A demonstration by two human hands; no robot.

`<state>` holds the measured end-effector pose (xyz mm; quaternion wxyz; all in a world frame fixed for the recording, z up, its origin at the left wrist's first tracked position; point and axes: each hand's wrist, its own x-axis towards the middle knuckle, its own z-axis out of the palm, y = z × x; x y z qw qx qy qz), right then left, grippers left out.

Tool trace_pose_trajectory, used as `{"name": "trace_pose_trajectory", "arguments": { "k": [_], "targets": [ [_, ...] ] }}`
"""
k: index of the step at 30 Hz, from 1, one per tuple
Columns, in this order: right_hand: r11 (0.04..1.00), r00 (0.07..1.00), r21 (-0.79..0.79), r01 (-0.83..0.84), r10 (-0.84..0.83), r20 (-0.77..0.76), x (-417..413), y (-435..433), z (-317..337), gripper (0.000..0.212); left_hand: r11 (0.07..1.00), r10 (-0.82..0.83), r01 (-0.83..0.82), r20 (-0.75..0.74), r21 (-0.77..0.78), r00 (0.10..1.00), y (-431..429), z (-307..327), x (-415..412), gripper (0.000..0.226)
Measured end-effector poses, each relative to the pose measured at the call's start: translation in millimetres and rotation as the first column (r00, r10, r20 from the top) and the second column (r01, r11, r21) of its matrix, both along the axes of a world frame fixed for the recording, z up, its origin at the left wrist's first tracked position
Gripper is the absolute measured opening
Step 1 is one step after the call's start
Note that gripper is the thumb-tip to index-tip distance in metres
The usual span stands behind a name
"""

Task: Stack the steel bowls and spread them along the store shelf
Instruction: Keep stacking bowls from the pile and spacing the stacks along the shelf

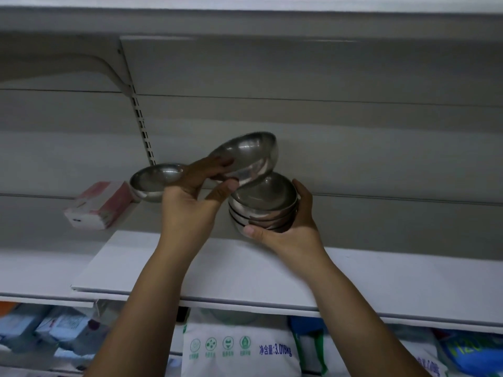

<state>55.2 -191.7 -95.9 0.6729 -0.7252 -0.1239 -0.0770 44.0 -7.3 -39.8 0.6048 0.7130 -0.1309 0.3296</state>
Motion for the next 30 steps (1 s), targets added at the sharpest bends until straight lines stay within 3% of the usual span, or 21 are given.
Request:
{"name": "trace_pose_trajectory", "arguments": {
  "k": [4, 8, 12, 20, 22, 27, 30],
  "targets": [
    [1.000, 1.000, 0.004, 0.001, -0.001, 0.007, -1.0, -1.2, 0.1, 0.120, 0.995, -0.057, 0.059, -0.018, 0.079, 0.998, 1.3, 0.0, -2.6, 0.021],
    [1.000, 0.999, -0.006, -0.003, 0.003, 0.036, -2.2, -0.5, 1.0, 0.118, 0.990, -0.075, 0.089, -0.132, 0.109, 0.988, -0.7, 4.9, -4.8, 0.020],
    [1.000, 0.998, -0.009, 0.024, -0.023, 0.063, -2.4, -0.2, 2.8, 0.105, 0.977, -0.154, 0.184, -0.238, 0.111, 0.959, -3.0, -0.9, -3.2, 0.033],
    [1.000, 0.997, -0.007, 0.028, -0.028, 0.077, -5.3, -0.2, 4.5, 0.103, 0.972, -0.221, 0.234, -0.251, 0.020, 0.942, 3.7, -12.1, -3.5, 0.042],
    [1.000, 0.997, -0.003, 0.031, -0.031, 0.069, -5.6, -0.7, 5.0, 0.100, 0.984, -0.177, 0.176, -0.283, -0.030, 0.943, 8.3, -14.0, -3.0, 0.044],
    [0.999, 0.998, 0.001, 0.048, -0.048, 0.049, -5.4, 1.1, 6.8, 0.097, 0.976, 0.163, -0.202, -0.338, -0.085, 0.927, 36.1, -20.9, 2.6, 0.035],
    [0.999, 0.999, -0.035, 0.035, -0.034, 0.035, -4.9, 2.9, 5.8, 0.100, 0.926, 0.378, -0.349, -0.333, 0.146, 0.864, 63.6, -26.6, 11.1, 0.048]
  ]
}}
